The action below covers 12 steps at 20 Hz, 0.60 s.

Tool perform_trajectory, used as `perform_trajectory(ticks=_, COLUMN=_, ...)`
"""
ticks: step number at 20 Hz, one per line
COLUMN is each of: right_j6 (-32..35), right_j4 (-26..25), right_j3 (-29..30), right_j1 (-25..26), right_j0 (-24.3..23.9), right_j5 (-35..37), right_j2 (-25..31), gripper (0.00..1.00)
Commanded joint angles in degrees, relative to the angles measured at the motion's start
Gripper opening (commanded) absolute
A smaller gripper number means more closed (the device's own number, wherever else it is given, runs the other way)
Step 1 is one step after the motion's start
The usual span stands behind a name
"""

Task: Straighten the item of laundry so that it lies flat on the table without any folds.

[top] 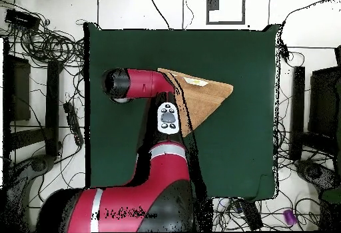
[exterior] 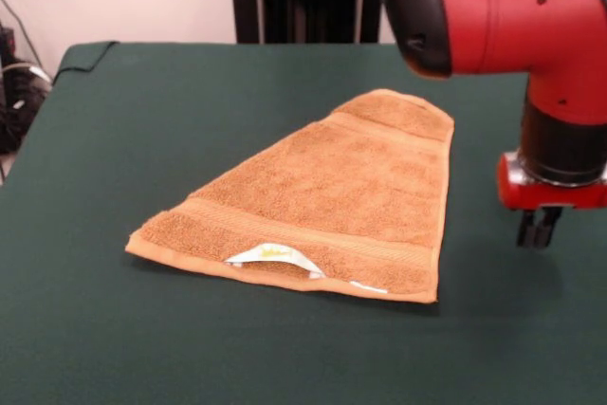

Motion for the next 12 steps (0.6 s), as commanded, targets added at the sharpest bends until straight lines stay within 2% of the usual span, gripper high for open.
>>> perform_trajectory(ticks=1, right_j6=7.46, right_j4=0.07, right_j3=2.87, right_j1=-1.44, right_j0=-1.85, right_j5=4.60, right_j2=0.62, gripper=0.00)
perform_trajectory(ticks=4, right_j6=5.84, right_j4=-0.47, right_j3=3.91, right_j1=-3.28, right_j0=-2.82, right_j5=6.53, right_j2=0.70, gripper=0.00)
perform_trajectory(ticks=9, right_j6=2.41, right_j4=-1.75, right_j3=4.66, right_j1=-8.27, right_j0=-4.21, right_j5=14.58, right_j2=-0.20, gripper=0.00)
perform_trajectory(ticks=12, right_j6=1.75, right_j4=-2.26, right_j3=3.95, right_j1=-8.83, right_j0=-4.50, right_j5=18.49, right_j2=0.05, gripper=0.00)
